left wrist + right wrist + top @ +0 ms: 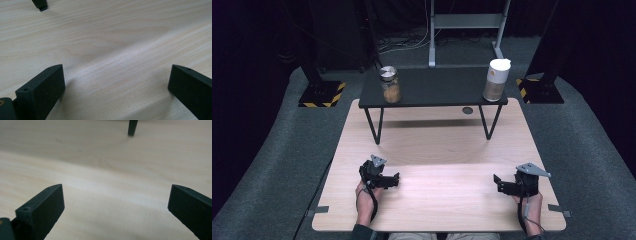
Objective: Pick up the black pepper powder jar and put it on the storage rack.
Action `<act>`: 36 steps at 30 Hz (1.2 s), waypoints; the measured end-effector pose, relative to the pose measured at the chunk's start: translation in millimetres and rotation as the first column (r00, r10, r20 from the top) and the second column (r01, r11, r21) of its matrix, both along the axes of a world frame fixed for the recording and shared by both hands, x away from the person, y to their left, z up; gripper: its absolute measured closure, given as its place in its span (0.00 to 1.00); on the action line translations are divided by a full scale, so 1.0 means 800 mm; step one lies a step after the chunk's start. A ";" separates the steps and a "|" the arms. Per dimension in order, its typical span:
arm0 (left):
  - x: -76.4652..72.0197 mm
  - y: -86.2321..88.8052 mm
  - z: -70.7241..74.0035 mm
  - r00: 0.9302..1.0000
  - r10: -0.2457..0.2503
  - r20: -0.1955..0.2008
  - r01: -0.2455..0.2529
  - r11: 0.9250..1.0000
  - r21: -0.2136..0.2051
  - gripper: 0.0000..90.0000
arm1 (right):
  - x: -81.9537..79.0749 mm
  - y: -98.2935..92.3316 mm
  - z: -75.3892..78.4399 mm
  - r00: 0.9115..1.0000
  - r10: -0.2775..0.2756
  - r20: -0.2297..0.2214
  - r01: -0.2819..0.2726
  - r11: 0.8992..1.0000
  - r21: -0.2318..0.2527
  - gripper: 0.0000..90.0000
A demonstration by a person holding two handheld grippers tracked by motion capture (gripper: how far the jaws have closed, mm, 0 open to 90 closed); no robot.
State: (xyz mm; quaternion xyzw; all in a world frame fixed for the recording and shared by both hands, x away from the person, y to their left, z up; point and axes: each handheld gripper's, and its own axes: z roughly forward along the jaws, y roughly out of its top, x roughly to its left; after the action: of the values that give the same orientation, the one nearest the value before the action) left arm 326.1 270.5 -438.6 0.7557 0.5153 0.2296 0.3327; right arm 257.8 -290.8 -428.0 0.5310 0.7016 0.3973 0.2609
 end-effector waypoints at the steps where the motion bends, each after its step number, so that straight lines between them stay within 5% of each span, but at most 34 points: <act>1: 0.000 0.000 0.000 1.000 0.001 0.001 -0.001 1.000 0.000 0.00 | -0.001 -0.002 -0.007 1.000 0.003 -0.018 -0.003 1.000 -0.004 0.00; 10: -0.001 -0.001 0.000 1.000 0.004 0.001 -0.004 1.000 0.000 0.00 | 0.003 -0.013 -0.013 0.996 0.041 -0.081 -0.041 0.999 0.002 0.00; 18: -0.001 -0.001 0.000 1.000 0.011 0.001 -0.011 1.000 -0.001 0.00 | 0.000 -0.017 -0.016 0.997 0.009 -0.073 -0.007 0.999 0.035 0.00; 36: 0.000 0.000 0.000 1.000 0.006 -0.002 -0.006 1.000 -0.005 0.00 | 0.002 -0.008 -0.013 0.997 -0.004 -0.082 0.004 1.000 0.002 0.01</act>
State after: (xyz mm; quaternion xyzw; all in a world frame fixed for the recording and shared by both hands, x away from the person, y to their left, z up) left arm 326.1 270.5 -438.8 0.7535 0.5185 0.2284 0.3335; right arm 259.2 -297.2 -438.4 0.5486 0.7101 0.3754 0.2323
